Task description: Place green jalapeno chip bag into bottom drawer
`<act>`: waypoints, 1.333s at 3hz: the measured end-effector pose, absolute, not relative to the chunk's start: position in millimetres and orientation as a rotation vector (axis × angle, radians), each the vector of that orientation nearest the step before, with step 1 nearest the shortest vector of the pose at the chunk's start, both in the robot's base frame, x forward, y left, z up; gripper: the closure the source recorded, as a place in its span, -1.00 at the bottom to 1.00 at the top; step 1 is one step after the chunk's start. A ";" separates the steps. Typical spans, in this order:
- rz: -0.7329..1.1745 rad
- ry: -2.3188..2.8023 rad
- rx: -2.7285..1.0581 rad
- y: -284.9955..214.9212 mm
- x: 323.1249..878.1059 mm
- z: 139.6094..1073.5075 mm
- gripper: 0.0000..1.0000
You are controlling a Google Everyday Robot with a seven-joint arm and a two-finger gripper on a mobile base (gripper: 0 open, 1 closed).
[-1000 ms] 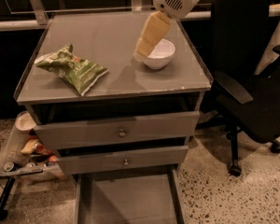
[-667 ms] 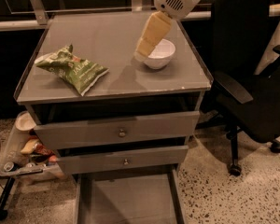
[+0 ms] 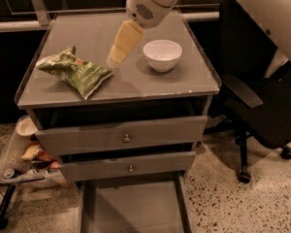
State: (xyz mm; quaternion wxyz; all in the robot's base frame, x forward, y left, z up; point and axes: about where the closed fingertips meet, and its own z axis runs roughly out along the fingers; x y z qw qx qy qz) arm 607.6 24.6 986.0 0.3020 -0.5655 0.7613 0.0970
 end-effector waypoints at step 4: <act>0.407 2.080 -1.464 106.6 653.1 942.3 -1.00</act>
Offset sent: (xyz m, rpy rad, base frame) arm 0.0093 0.0334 -0.0059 0.0078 0.0078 0.0265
